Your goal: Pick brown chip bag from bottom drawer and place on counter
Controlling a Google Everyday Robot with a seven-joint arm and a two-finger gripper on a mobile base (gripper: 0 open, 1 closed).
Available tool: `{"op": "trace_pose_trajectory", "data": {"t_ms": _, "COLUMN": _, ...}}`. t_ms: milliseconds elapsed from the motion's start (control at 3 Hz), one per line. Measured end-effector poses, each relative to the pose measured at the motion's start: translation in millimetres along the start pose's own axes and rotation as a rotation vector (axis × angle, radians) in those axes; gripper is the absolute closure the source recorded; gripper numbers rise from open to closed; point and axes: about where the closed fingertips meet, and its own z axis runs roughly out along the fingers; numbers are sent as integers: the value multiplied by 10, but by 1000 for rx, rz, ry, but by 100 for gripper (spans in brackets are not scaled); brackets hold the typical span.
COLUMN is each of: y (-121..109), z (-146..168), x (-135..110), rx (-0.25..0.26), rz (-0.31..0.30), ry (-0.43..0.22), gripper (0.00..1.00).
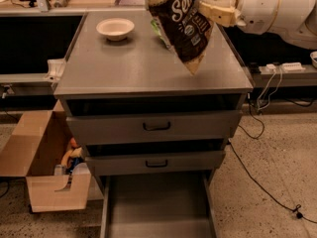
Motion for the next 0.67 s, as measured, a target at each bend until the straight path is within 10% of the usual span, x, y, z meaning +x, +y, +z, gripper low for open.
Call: {"op": "trace_pose_trajectory", "data": {"t_ms": 667, "y": -499, "z": 21, "x": 386, "rx": 120, "rz": 107, "ry": 66, "gripper": 100}}
